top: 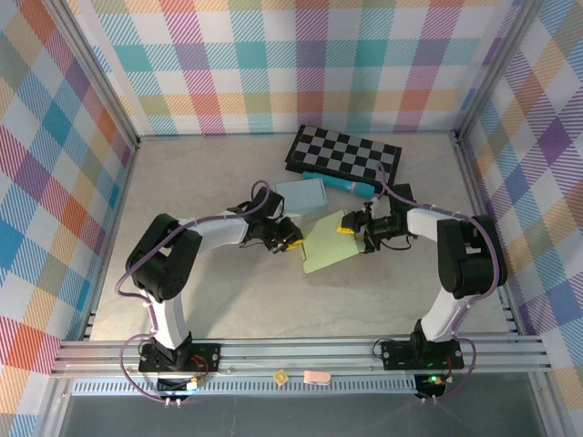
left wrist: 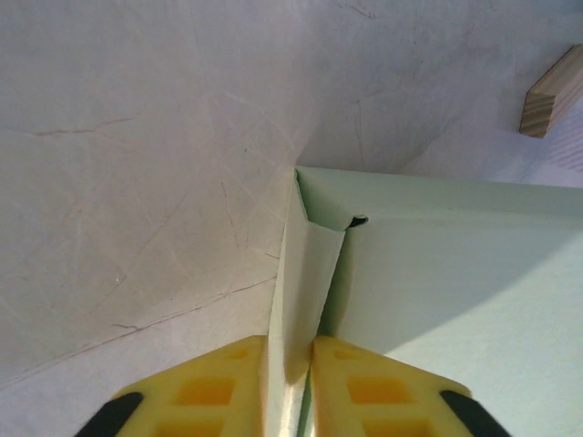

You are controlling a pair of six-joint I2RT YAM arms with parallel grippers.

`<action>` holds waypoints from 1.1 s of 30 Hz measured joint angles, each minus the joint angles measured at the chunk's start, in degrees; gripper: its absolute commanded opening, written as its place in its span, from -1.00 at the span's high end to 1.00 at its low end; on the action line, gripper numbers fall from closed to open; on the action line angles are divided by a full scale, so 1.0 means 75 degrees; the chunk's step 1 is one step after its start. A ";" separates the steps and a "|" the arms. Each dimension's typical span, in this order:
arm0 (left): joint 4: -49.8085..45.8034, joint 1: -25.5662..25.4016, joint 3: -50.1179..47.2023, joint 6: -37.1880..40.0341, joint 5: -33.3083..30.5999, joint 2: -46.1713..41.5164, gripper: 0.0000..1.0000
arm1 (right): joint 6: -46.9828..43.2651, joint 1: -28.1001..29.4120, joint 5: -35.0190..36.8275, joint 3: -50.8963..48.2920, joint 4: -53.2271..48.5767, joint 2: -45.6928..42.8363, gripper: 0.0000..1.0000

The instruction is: Fold the paper box

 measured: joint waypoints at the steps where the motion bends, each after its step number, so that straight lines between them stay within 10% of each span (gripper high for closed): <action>1: -0.0047 0.0003 0.0020 0.0047 -0.0055 0.0000 0.46 | 0.0137 0.0000 -0.0015 0.0000 0.0076 0.0000 -0.15; 8: -0.0720 0.0006 0.0338 0.1078 -0.0950 -0.0729 0.33 | 0.0901 0.0000 -0.0015 0.0309 -0.0262 0.0096 0.01; 18: -0.0504 -0.1052 0.0481 0.5135 -0.1824 -0.3057 0.17 | 0.1311 -0.0041 0.0023 0.1582 -0.2824 0.0723 -0.01; 33: -0.2474 -0.2573 0.0484 0.9990 -0.2020 -0.2707 -0.32 | 0.2871 -0.0131 0.0114 0.1580 -0.4377 0.0743 -0.03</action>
